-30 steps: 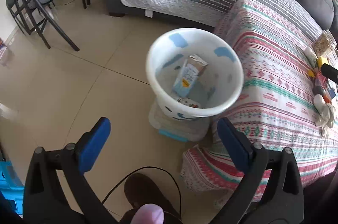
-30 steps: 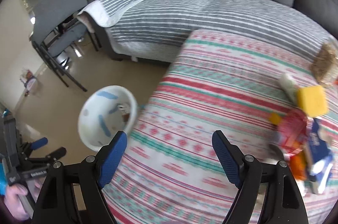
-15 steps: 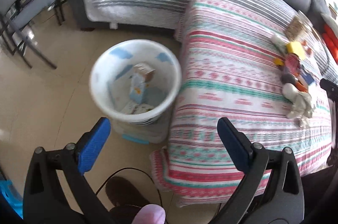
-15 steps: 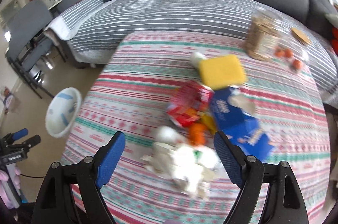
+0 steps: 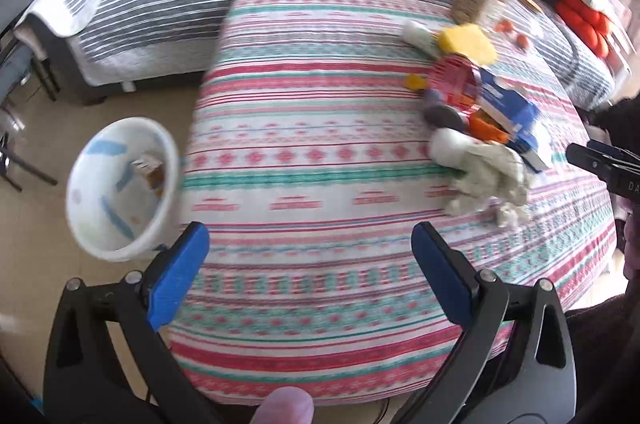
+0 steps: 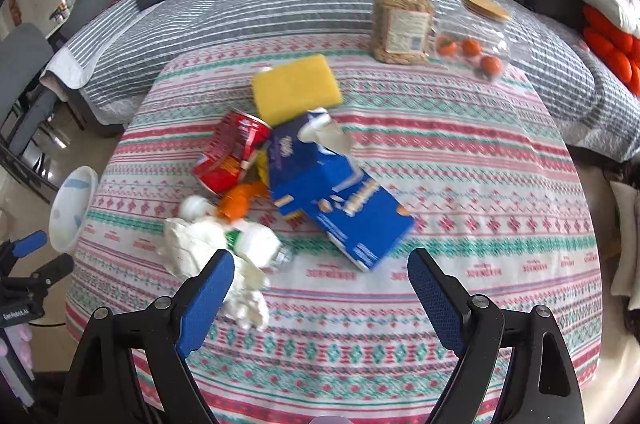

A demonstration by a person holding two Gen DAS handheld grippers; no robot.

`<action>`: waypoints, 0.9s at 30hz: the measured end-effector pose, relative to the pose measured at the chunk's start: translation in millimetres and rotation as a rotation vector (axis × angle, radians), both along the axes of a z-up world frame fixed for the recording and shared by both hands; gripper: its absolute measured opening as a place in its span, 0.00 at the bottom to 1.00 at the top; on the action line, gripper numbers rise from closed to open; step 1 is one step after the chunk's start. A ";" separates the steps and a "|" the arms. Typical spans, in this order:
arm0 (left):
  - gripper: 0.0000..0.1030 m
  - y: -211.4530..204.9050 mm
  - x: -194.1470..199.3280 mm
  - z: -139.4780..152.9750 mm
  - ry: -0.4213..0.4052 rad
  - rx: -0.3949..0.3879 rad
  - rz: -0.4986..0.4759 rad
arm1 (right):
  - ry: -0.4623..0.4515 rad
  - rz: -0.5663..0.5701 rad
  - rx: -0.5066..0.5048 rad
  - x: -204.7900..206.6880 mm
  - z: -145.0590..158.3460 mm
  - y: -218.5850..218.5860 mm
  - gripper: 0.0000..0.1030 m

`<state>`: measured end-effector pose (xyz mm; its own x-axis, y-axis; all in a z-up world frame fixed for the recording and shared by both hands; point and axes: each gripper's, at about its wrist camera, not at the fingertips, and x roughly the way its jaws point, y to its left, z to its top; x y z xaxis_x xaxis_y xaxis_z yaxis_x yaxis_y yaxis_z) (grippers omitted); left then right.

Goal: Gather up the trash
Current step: 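Move both grippers back over the trash pile on the table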

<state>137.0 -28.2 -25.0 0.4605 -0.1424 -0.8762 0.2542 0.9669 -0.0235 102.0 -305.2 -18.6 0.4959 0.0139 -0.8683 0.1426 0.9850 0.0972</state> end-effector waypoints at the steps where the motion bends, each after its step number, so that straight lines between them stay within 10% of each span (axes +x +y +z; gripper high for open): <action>1: 0.98 -8.9 -0.9 -1.0 0.002 -0.001 -0.013 | 0.002 -0.008 0.001 -2.4 -1.1 -5.1 0.87; 24: 0.97 -122.2 15.1 -31.1 0.076 -0.156 -0.154 | 0.055 -0.115 0.020 -26.5 -23.2 -65.2 0.87; 27: 0.79 -125.4 18.3 -33.5 0.089 -0.188 -0.158 | 0.064 -0.114 0.025 -22.8 -24.5 -65.3 0.87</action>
